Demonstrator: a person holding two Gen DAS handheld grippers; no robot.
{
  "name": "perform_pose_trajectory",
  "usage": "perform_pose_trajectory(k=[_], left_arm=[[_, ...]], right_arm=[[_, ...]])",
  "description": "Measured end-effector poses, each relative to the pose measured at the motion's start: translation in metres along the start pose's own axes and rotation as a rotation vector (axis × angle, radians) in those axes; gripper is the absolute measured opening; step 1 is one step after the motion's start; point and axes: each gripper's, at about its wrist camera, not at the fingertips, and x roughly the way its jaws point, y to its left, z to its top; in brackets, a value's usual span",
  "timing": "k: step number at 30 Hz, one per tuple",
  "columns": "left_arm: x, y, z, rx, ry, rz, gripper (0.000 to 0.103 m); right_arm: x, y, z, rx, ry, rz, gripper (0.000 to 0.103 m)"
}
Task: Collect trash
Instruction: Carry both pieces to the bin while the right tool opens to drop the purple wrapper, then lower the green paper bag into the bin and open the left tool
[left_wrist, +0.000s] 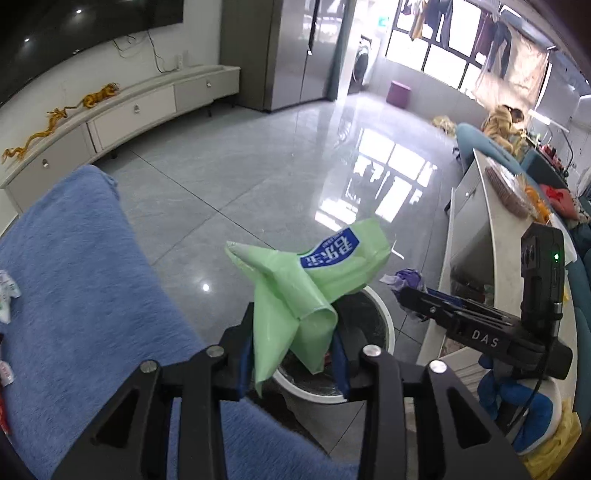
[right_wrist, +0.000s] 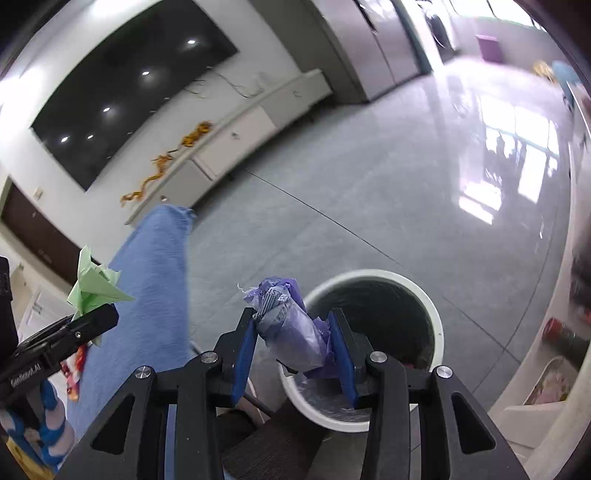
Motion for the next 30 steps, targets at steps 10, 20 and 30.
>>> perform_pose_trajectory(k=[10, 20, 30], left_arm=[[0.046, -0.009, 0.010, -0.057, 0.064, -0.066, 0.059], [0.042, -0.015, 0.015, -0.083, 0.056, -0.091, 0.059], [0.059, -0.015, 0.030, -0.137, 0.083, -0.155, 0.071]], right_arm=[[0.019, -0.031, 0.000, 0.087, 0.031, -0.075, 0.055], [0.008, -0.020, 0.001, 0.073, -0.014, -0.100, 0.056], [-0.029, -0.023, 0.002, 0.086, -0.100, -0.177, 0.059]])
